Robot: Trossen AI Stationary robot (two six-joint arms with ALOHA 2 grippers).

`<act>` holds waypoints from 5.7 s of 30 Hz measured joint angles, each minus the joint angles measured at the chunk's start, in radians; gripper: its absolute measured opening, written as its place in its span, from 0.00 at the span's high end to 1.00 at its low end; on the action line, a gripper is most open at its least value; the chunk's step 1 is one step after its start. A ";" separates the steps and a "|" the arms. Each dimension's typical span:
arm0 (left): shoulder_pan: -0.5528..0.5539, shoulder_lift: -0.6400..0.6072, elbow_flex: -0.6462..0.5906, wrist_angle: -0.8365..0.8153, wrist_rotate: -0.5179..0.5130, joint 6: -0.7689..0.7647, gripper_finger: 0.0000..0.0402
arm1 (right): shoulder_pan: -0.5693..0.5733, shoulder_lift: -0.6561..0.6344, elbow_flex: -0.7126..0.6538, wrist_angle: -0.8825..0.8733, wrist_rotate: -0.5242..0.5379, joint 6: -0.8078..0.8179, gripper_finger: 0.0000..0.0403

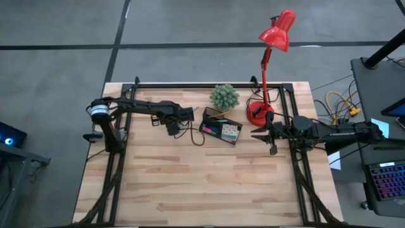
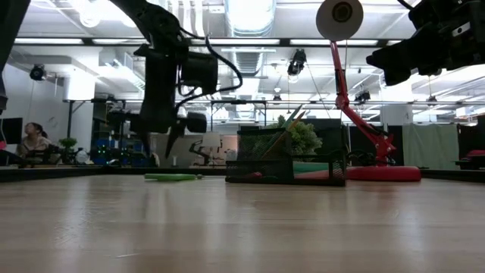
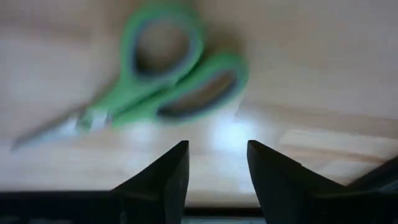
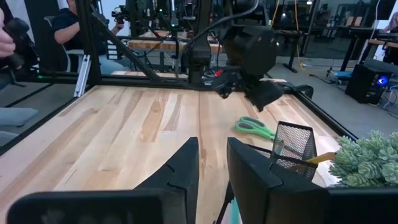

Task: Pick and place office supplies into organizer
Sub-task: Put the green scissors into the black desk organizer

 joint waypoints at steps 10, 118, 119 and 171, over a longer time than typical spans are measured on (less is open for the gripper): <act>-0.005 0.017 -0.056 0.062 0.063 0.077 0.64 | 0.000 0.000 0.000 0.000 0.000 0.000 0.79; -0.078 -0.059 0.008 0.254 0.278 -0.771 0.98 | 0.000 0.000 0.000 0.000 0.000 0.000 0.80; -0.078 -0.074 0.010 0.258 0.269 -0.771 0.98 | 0.000 0.000 0.000 0.000 0.000 0.000 0.81; -0.077 -0.306 -0.038 0.906 1.034 -1.163 0.99 | 0.000 0.000 0.000 -0.001 0.000 0.000 0.81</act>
